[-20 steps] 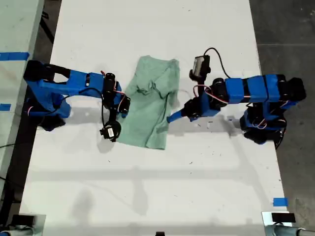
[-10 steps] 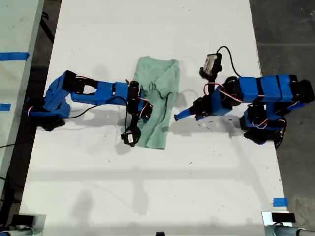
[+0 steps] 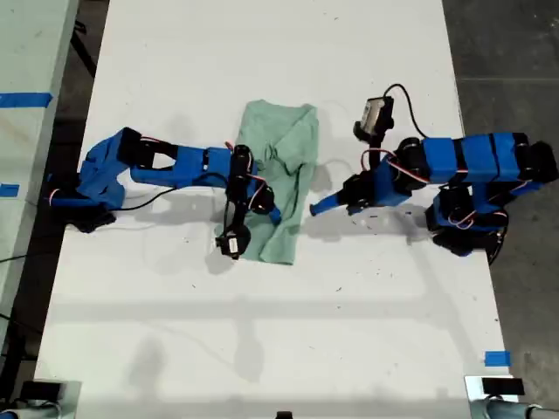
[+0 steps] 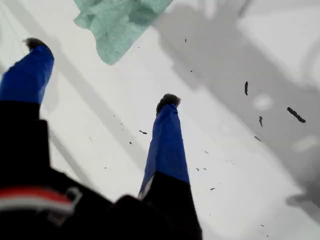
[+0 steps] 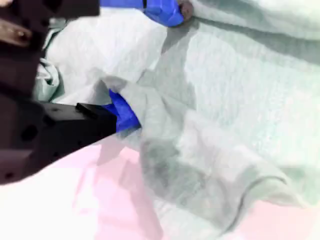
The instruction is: Fold tshirt
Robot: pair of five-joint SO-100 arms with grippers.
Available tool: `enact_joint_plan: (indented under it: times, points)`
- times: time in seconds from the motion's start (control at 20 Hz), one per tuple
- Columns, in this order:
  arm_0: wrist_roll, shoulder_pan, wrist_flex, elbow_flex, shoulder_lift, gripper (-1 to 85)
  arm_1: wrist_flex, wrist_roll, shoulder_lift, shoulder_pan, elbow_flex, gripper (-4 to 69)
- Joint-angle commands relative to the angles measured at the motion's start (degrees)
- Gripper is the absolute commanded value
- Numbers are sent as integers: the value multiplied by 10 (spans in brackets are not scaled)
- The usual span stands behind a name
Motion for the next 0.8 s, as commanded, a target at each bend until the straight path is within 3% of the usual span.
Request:
enact_joint_plan:
  times: [0.0, 0.2, 0.35, 0.45, 0.6, 0.75]
  points:
    - [-4, -3, 81, -1, 101, 219, -15, 7, 29, 0, -1, 369]
    - [-2, -12, 225, 12, 206, 233, -8, 14, 62, -3, 18, 368]
    - [-4, -18, 273, 88, 302, 233, 11, 26, 117, -5, 47, 367]
    - [-11, -24, 254, 192, 367, 233, 20, 33, 163, -6, 76, 365]
    - [-20, -22, 165, 360, 479, 228, 25, 41, 222, -13, 109, 360]
    - [-9, 5, 112, 364, 473, 223, 24, 41, 225, -15, 117, 360]
